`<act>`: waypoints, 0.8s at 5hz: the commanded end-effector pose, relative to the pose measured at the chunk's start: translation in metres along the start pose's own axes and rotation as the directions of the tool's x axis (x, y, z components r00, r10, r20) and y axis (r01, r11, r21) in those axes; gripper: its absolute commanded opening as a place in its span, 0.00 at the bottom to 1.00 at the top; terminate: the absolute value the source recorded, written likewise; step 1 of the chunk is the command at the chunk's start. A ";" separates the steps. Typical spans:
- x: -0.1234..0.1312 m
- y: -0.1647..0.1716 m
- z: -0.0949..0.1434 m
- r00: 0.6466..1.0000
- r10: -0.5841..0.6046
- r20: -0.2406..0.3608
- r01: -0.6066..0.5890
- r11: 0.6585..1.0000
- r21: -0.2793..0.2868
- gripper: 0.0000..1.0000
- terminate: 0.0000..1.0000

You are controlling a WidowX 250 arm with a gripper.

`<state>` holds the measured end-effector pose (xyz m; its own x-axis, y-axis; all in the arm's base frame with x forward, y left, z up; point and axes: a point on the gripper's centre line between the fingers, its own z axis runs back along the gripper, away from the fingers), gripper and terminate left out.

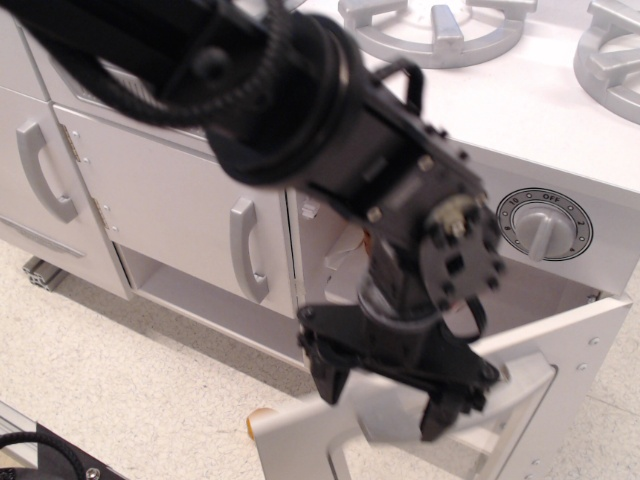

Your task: Close oven

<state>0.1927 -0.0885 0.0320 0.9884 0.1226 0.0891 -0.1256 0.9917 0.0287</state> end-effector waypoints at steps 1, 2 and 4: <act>-0.002 -0.002 0.023 1.000 -0.024 0.001 0.024 0.999 -0.043 1.00 0.00; -0.008 0.005 -0.001 1.000 -0.023 0.004 0.023 1.000 -0.012 1.00 0.00; 0.018 0.020 -0.046 0.999 0.025 0.025 -0.025 0.999 0.026 1.00 0.00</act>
<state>0.2068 -0.0636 -0.0184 0.9857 0.1450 0.0862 -0.1508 0.9864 0.0651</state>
